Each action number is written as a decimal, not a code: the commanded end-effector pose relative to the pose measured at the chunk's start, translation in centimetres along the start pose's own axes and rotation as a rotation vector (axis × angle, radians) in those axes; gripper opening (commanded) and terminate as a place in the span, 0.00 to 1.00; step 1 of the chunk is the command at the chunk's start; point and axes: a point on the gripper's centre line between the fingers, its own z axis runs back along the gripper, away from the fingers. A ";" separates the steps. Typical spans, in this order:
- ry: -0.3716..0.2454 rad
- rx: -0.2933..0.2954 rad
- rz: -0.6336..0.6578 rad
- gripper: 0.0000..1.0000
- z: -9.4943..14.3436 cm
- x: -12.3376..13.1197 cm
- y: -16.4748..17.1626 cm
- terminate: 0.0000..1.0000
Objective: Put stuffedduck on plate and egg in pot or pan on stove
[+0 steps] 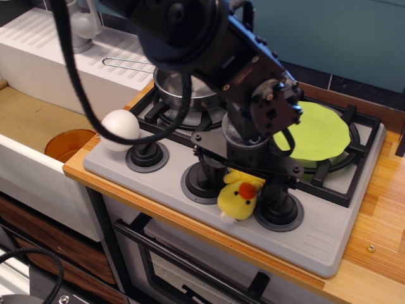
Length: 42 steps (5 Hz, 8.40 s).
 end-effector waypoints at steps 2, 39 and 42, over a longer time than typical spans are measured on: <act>0.005 -0.028 0.003 0.00 -0.3 0.5 -0.6 0.00; -0.114 0.162 -0.064 0.00 6.5 5.1 18.3 0.00; -0.017 0.172 -0.052 0.00 10.7 11.7 16.6 0.00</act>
